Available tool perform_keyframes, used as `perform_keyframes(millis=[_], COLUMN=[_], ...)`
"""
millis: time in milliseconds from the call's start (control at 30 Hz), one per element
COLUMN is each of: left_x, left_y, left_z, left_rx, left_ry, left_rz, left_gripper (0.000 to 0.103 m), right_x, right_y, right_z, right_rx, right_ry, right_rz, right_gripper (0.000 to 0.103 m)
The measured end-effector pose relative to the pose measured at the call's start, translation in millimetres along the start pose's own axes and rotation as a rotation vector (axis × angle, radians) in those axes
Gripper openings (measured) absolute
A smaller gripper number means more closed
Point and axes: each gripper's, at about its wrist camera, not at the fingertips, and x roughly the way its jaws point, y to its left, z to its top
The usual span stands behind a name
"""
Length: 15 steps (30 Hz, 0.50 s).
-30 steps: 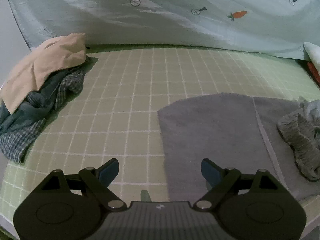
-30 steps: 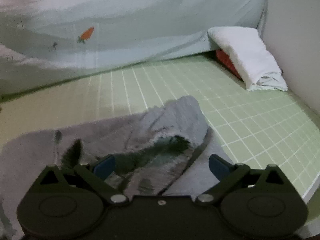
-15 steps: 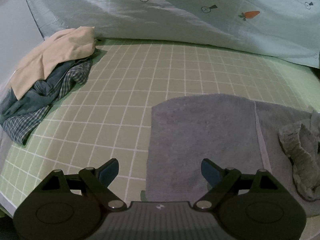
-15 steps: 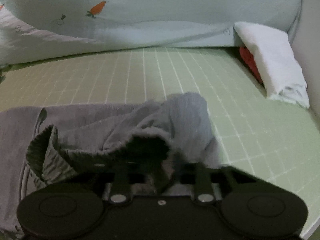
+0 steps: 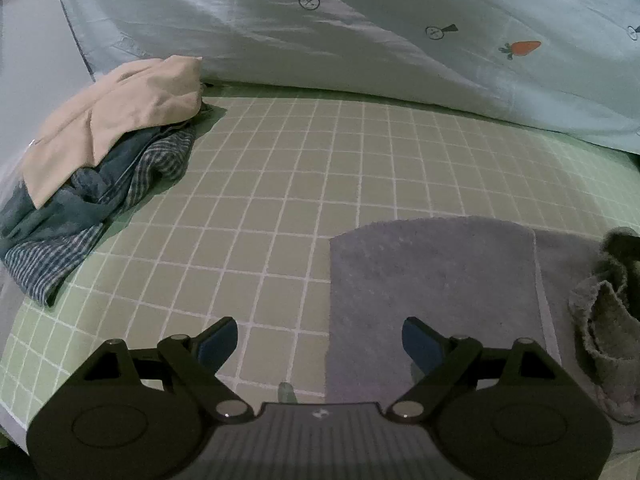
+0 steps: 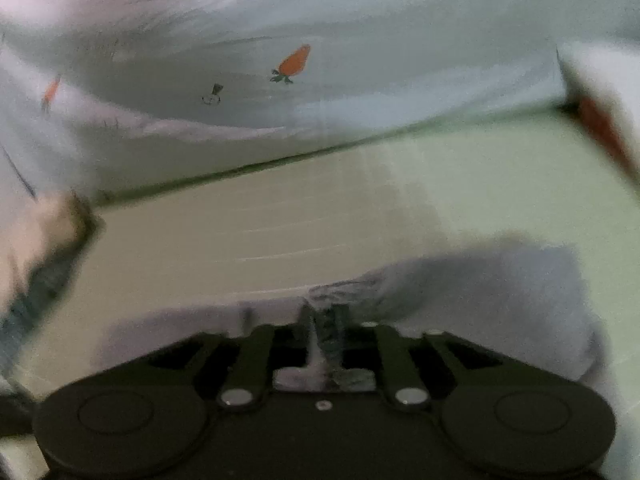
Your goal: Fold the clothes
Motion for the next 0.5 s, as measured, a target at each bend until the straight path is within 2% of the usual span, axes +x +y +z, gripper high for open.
perform_keyframes(millis=[33,100,233,300,433,500], left_x=[1.2,4.2,16.2,21.8,28.5,31.7], left_y=[1.1,3.4,3.4,3.4,3.7,2.9], left_z=[0.8,2.2,2.1,1.3,0.6,0.0], left_rx=[0.002,0.007,0.01,0.016,0.035,0.052], left_ry=[0.001,0.006,0.045,0.062,0.081,0.092], left_rz=[-0.003,-0.01,-0.034,-0.046,-0.067,-0.077], left_gripper=[0.09,0.09,0.09,0.09,0.09,0.09], right_x=[-4.5,-15.9,-32.9,-30.6,-23.9,-16.2], right_y=[-4.8,-14.9,-40.6,-50.7,-55.3,-42.0], right_z=[-0.1,-1.0,-8.9,-18.1,-43.2,-55.9], right_rx=[0.051,0.112,0.147,0.149,0.158,0.132], right_ry=[-0.014,-0.053,-0.097,-0.057,0.018,0.052], right_rz=[0.001,-0.037,-0.233,-0.323,-0.378,-0.369], right_gripper=[0.042,0.055,0.057,0.057,0.056,0.056])
